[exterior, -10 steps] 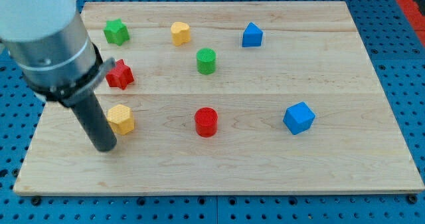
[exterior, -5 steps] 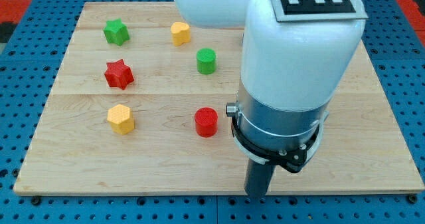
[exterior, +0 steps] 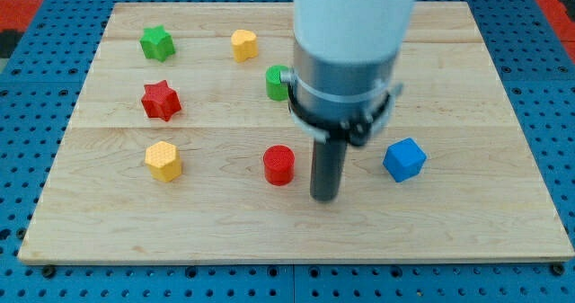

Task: Move the red circle slightly to the top

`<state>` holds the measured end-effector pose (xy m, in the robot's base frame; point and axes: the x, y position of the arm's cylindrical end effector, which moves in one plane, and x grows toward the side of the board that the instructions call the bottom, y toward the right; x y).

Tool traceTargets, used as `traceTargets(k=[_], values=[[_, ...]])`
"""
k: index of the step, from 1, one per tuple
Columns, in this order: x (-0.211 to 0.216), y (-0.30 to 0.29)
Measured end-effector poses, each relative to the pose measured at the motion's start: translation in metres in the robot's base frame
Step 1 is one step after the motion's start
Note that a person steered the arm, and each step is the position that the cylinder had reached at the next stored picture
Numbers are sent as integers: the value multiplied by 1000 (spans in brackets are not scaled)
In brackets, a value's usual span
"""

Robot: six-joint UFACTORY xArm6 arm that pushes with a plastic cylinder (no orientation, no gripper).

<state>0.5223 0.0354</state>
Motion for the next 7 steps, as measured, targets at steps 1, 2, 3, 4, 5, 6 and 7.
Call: traceTargets(k=[1, 2, 3, 4, 5, 6, 7], values=[[-10, -14], [1, -65], [35, -87], [40, -99], [3, -135], [-7, -126], [-6, -99]])
